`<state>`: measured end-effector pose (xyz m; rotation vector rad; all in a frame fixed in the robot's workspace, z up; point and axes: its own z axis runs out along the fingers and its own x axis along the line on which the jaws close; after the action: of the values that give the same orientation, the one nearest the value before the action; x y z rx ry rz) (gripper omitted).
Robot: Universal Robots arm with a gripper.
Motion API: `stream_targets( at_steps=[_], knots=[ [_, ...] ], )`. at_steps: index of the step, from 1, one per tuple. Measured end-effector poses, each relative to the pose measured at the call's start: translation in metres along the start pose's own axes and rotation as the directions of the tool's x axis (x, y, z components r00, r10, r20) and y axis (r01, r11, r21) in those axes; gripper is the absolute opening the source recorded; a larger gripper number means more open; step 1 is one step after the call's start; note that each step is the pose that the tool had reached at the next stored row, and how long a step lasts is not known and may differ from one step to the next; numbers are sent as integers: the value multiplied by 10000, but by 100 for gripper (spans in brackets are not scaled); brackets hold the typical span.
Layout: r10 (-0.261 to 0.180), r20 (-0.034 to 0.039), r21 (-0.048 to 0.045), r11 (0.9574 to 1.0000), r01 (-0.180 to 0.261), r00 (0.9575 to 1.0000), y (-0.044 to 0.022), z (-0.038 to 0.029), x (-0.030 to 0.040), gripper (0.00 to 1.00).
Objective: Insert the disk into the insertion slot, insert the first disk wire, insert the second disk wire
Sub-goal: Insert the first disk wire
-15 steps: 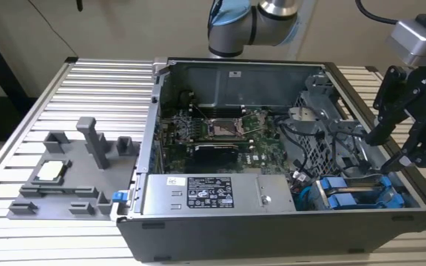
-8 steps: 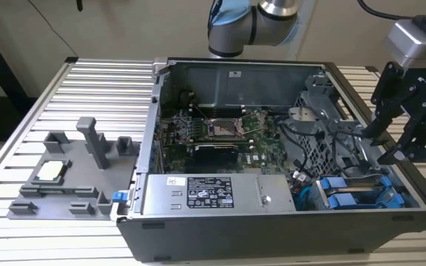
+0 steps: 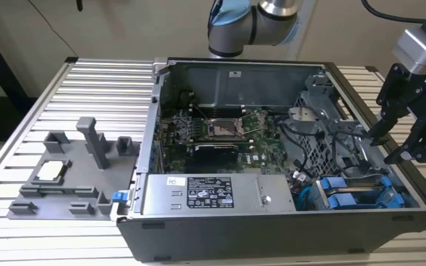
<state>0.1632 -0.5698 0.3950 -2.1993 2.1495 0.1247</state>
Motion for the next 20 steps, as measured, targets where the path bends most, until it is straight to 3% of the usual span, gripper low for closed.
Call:
stream_targets(
  at_steps=[3,7,8,9,11,15,16,17,19,20],
  knots=[
    [-80,36,-4,10000,80,10000,-20,9,0,53],
    [-146,181,26,9999,145,9997,-41,26,-7,53],
    [-164,280,53,9999,163,9995,-53,37,-16,53],
    [-185,313,62,9998,184,9993,-68,46,-24,53],
    [-240,345,65,9997,238,9991,-111,61,-37,53],
    [-271,341,101,9996,267,9991,-116,84,-59,53],
    [-271,341,101,9996,267,9991,-116,85,-59,51],
    [-271,341,101,9996,268,9991,-117,86,-59,31],
    [-271,342,101,9996,267,9991,-116,87,-59,29],
    [-271,341,101,9996,267,9991,-116,87,-59,22]
  ],
)
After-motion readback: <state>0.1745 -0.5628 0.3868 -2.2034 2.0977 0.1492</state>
